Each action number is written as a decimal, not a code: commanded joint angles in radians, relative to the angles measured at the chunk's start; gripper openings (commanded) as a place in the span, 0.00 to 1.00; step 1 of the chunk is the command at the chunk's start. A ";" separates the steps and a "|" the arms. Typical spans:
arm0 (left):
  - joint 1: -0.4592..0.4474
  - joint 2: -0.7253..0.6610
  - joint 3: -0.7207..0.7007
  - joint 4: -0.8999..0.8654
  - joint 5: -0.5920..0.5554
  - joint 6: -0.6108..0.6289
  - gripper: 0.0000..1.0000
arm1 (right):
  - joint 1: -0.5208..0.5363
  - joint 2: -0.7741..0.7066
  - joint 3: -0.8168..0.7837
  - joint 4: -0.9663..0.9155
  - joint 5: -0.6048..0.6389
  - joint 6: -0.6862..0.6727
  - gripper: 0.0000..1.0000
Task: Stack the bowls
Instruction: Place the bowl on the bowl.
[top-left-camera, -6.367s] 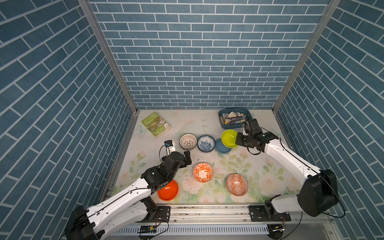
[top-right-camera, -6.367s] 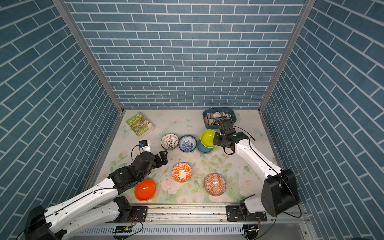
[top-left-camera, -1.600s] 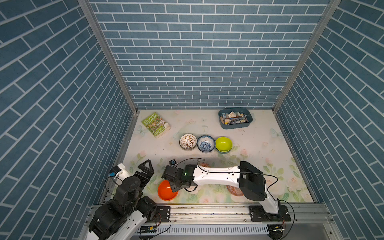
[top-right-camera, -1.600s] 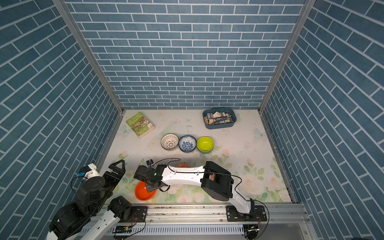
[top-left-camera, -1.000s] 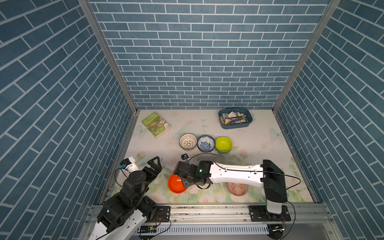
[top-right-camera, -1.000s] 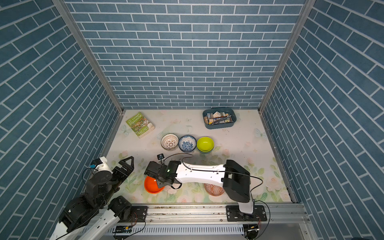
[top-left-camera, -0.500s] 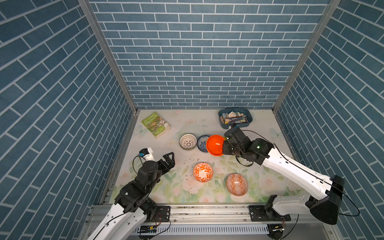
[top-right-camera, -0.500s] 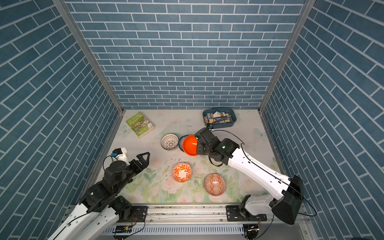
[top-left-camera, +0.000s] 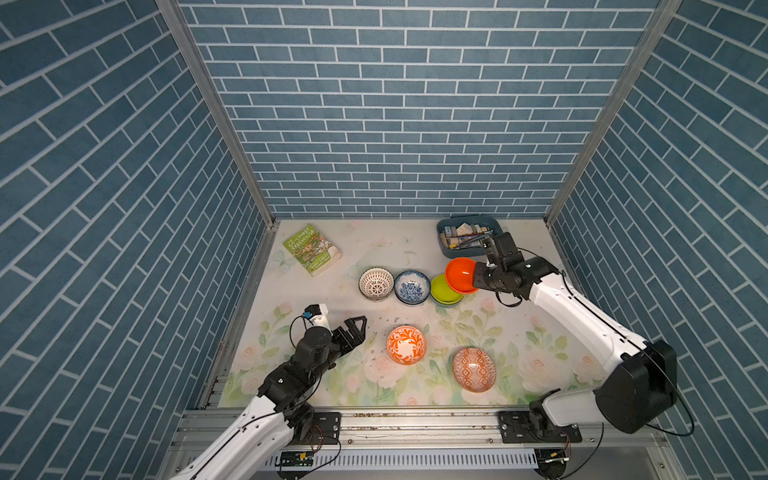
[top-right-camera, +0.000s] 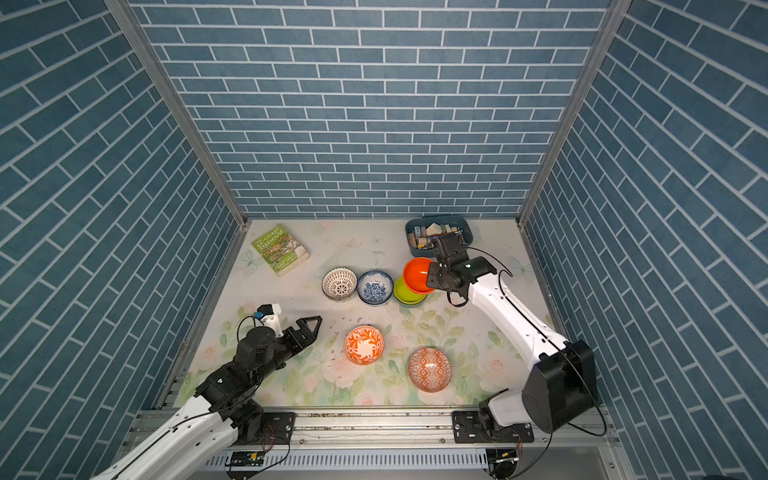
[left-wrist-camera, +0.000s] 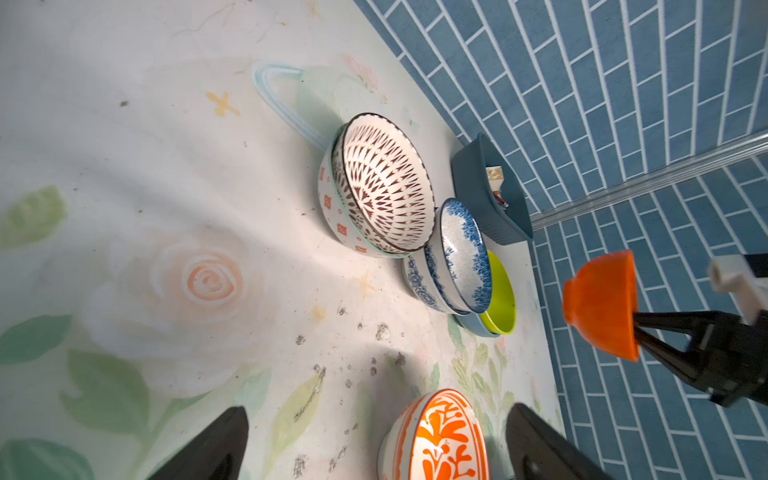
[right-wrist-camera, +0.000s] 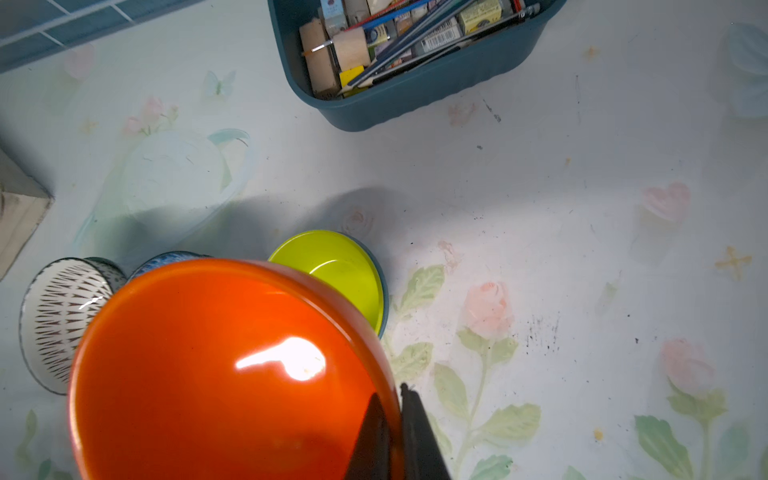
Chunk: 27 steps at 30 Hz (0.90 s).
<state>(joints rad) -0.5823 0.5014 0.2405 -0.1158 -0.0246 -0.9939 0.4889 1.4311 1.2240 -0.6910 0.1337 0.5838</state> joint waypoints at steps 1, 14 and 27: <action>0.001 0.011 -0.013 0.080 0.025 0.014 1.00 | -0.015 0.042 0.003 0.064 -0.040 -0.048 0.00; 0.001 0.035 -0.025 0.127 0.017 0.032 1.00 | -0.015 0.190 0.015 0.137 -0.059 -0.047 0.00; 0.001 0.045 -0.030 0.145 0.018 0.034 1.00 | -0.004 0.256 0.016 0.168 -0.069 -0.040 0.00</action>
<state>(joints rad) -0.5823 0.5442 0.2214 0.0135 -0.0082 -0.9779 0.4797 1.6741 1.2221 -0.5507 0.0734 0.5514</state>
